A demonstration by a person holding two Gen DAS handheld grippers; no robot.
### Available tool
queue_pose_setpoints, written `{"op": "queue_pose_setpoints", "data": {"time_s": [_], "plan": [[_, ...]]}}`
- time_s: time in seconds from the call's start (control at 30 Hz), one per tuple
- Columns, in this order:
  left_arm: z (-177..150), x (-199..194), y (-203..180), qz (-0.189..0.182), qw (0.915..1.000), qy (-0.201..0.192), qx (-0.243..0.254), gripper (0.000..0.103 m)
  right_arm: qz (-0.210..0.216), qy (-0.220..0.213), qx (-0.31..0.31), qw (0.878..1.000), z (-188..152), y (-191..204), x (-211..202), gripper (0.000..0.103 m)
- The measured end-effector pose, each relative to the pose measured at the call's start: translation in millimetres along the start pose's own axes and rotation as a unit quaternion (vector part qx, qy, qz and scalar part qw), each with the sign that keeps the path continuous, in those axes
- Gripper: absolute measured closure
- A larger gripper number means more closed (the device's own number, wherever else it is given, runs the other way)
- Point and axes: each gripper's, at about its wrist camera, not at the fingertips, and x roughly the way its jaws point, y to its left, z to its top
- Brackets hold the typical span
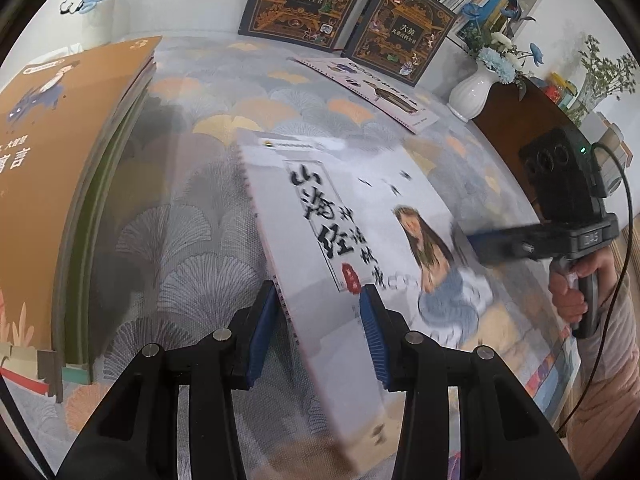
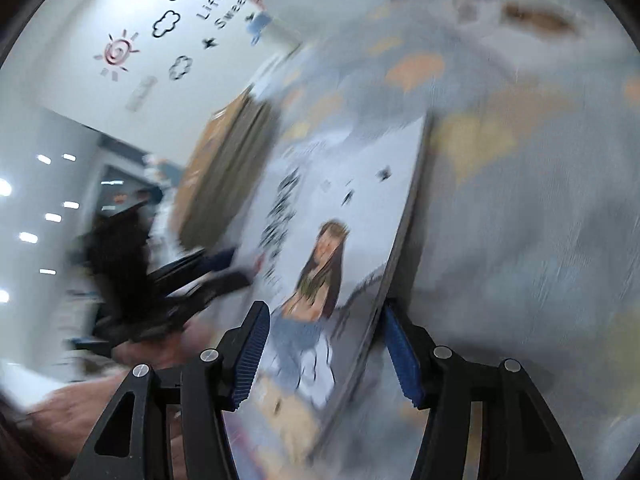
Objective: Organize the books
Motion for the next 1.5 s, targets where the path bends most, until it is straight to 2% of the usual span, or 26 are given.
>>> {"op": "queue_pose_setpoints", "data": {"time_s": [0.03, 0.07, 0.1, 0.17, 0.2, 0.37, 0.47, 0.77, 1.1, 1.5], "plan": [[0.4, 0.0, 0.3, -0.002, 1.0000, 0.000, -0.002, 0.064, 0.027, -0.006, 0.014, 1.000, -1.7, -10.1, -2.3, 0.051], [1.3, -0.1, 1.8, -0.006, 0.9999, 0.000, -0.008, 0.064, 0.030, -0.010, 0.019, 0.999, -2.3, -13.1, -2.5, 0.061], [2.0, -0.1, 3.5, -0.011, 0.9998, 0.000, -0.015, 0.064, 0.029, -0.018, 0.029, 0.999, -1.4, -18.2, -0.9, 0.067], [4.2, 0.1, 4.4, -0.015, 0.9996, 0.002, -0.025, 0.064, 0.024, -0.038, 0.042, 0.998, -1.3, -21.4, 5.7, 0.090], [5.0, 0.0, 4.6, -0.014, 0.9994, 0.003, -0.030, 0.064, 0.024, -0.049, 0.044, 0.998, -1.7, -22.5, 8.7, 0.093], [7.6, -3.3, 4.0, -0.021, 0.9987, 0.003, -0.047, 0.064, -0.010, -0.071, 0.036, 0.997, -5.2, -5.0, 6.0, 0.091], [9.6, -9.3, -2.7, -0.029, 0.9988, -0.004, -0.040, 0.064, -0.006, -0.080, 0.051, 0.996, -6.5, 0.9, 2.0, 0.092], [17.2, -20.0, -11.4, -0.043, 0.9985, -0.008, -0.035, 0.064, -0.033, -0.097, 0.029, 0.994, -11.0, 39.9, -18.4, 0.092], [34.4, -49.0, -11.4, -0.019, 0.9988, -0.039, -0.021, 0.064, -0.042, -0.104, 0.002, 0.994, 5.8, 79.2, -22.1, 0.092], [54.8, -89.0, 24.5, 0.001, 0.9974, -0.066, -0.029, 0.064, -0.032, -0.100, -0.048, 0.993, 40.3, 127.0, -3.2, 0.091]]}}
